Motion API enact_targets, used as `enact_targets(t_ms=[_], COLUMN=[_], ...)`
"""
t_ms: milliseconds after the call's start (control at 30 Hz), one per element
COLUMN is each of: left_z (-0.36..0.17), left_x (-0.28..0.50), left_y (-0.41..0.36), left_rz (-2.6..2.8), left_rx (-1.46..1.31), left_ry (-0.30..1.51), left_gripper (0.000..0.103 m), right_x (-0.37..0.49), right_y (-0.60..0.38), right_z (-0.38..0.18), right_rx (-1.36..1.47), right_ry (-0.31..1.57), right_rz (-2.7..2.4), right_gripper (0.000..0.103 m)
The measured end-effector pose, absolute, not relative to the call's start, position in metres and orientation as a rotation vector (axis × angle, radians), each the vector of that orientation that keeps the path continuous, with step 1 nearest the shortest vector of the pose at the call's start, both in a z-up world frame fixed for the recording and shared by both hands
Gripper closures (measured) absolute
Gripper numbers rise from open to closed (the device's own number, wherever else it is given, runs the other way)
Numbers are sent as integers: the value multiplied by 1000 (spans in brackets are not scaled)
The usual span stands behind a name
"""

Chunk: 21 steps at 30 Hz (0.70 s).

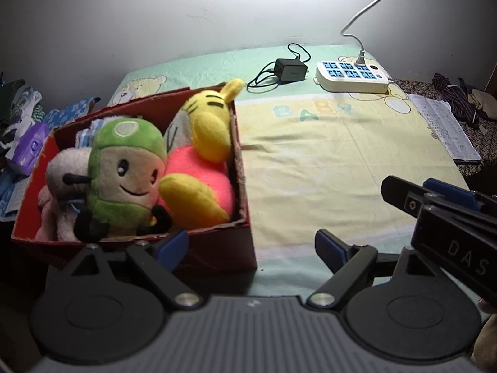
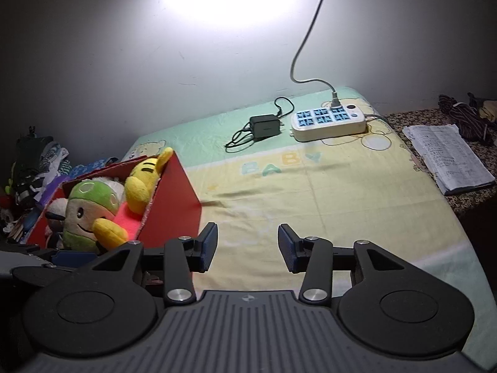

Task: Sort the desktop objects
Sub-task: 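Withdraw the right tool from the box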

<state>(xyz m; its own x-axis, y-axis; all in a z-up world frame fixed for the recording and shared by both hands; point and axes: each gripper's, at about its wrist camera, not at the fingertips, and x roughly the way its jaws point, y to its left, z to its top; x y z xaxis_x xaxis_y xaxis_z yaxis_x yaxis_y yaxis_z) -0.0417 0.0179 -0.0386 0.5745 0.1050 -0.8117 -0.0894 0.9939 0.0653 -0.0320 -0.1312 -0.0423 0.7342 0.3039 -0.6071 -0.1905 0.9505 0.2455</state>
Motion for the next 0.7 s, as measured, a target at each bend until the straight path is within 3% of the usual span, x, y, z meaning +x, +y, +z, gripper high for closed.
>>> enact_targets(t_ms=[700], left_z=[-63], left_x=[-32], left_y=[-46], left_rz=[113], left_rx=[121], left_ry=[1037], left_gripper=[15], right_x=[-25], right_y=[-182], right_z=[-80], right_rx=[226], right_ry=[815], right_rz=[128], right_gripper=[43])
